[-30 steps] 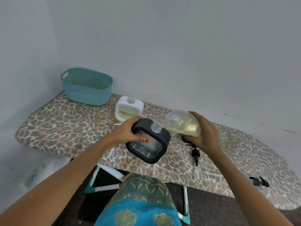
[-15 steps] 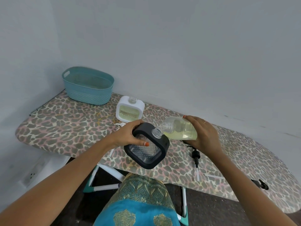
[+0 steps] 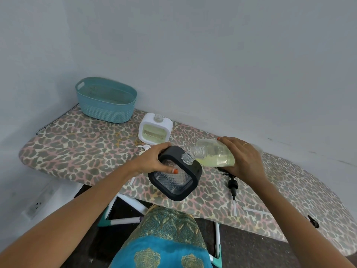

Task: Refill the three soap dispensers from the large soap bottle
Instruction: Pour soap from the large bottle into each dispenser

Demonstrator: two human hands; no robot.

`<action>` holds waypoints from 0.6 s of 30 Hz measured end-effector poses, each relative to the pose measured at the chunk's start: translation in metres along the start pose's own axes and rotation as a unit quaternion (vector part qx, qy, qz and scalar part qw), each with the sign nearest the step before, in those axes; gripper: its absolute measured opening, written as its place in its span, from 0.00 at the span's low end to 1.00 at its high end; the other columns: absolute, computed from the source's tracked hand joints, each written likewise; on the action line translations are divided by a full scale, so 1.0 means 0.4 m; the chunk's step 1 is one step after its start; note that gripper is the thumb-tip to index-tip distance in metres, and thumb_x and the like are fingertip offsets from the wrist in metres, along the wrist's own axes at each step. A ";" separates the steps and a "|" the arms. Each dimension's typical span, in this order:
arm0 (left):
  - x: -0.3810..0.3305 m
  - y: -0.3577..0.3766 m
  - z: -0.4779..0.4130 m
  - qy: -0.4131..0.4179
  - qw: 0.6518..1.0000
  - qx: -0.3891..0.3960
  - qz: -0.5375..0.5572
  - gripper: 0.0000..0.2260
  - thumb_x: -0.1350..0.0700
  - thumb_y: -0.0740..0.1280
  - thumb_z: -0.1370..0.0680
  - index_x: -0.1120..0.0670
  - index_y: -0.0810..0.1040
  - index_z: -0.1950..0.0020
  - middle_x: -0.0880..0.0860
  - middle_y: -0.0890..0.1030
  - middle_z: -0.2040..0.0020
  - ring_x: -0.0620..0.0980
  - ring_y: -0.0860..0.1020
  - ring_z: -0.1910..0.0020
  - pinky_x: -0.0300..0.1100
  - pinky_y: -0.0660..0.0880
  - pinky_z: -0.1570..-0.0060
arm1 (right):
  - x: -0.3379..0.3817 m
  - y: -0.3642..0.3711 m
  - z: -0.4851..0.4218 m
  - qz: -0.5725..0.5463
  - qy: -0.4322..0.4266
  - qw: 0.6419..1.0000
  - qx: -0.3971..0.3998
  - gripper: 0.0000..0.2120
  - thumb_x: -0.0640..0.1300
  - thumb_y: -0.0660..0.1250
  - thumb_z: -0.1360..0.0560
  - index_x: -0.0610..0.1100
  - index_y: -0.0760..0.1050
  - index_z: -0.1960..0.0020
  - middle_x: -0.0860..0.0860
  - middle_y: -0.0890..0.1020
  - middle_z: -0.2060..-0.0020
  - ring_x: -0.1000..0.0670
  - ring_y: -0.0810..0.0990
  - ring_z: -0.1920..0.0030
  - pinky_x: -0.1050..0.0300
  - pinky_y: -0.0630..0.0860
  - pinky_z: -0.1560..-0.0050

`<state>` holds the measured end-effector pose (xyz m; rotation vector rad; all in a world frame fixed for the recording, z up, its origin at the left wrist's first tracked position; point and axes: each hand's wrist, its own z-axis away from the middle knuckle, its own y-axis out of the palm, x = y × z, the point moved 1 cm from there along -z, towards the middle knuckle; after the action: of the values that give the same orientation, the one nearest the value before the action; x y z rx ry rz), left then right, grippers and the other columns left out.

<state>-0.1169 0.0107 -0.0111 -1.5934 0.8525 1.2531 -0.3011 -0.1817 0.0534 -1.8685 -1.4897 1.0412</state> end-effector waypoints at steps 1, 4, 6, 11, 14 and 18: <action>0.003 -0.001 -0.001 0.000 1.000 0.000 0.000 0.19 0.60 0.77 0.36 0.49 0.73 0.51 0.49 0.79 0.54 0.38 0.78 0.55 0.32 0.74 0.53 | 0.000 -0.001 -0.002 0.002 -0.003 1.000 -0.002 0.30 0.62 0.63 0.33 0.45 0.67 0.39 0.45 0.82 0.49 0.44 0.82 0.53 0.55 0.77 0.57; 0.005 0.000 -0.001 0.004 1.000 0.000 0.002 0.19 0.59 0.77 0.35 0.49 0.73 0.50 0.48 0.79 0.54 0.39 0.78 0.54 0.32 0.74 0.51 | -0.002 -0.004 -0.004 0.007 -0.015 1.000 -0.011 0.30 0.60 0.69 0.34 0.44 0.68 0.39 0.45 0.82 0.49 0.44 0.82 0.52 0.55 0.77 0.57; 0.003 0.002 0.000 0.006 1.000 -0.002 0.001 0.20 0.56 0.77 0.36 0.49 0.73 0.50 0.48 0.79 0.53 0.39 0.78 0.53 0.32 0.74 0.50 | -0.005 -0.004 -0.004 0.009 -0.023 1.000 -0.012 0.33 0.55 0.76 0.38 0.44 0.68 0.39 0.45 0.82 0.48 0.43 0.82 0.51 0.53 0.77 0.56; 0.002 0.006 0.000 0.008 1.000 -0.001 0.004 0.23 0.53 0.78 0.39 0.50 0.73 0.48 0.49 0.79 0.51 0.40 0.78 0.52 0.32 0.74 0.50 | -0.005 -0.014 -0.010 0.023 -0.034 0.999 -0.016 0.36 0.52 0.80 0.42 0.44 0.68 0.40 0.46 0.82 0.48 0.44 0.82 0.51 0.54 0.77 0.56; -0.002 0.009 0.000 0.009 1.000 -0.002 0.011 0.24 0.52 0.78 0.39 0.51 0.73 0.48 0.51 0.79 0.51 0.39 0.78 0.53 0.31 0.74 0.50 | -0.004 -0.016 -0.012 0.030 -0.034 0.999 -0.019 0.37 0.52 0.81 0.43 0.44 0.68 0.40 0.46 0.82 0.49 0.44 0.82 0.51 0.55 0.77 0.55; 0.000 0.011 0.002 0.010 1.000 -0.004 0.015 0.27 0.46 0.78 0.41 0.51 0.73 0.47 0.51 0.79 0.50 0.40 0.78 0.52 0.32 0.75 0.49 | -0.005 -0.018 -0.012 0.033 -0.036 0.999 -0.020 0.36 0.52 0.81 0.43 0.45 0.68 0.40 0.47 0.82 0.49 0.44 0.82 0.51 0.55 0.77 0.55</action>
<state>-0.1210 0.0099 -0.0123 -1.6078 0.8872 1.2643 -0.3012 -0.1815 0.0625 -1.9385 -1.5082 1.1278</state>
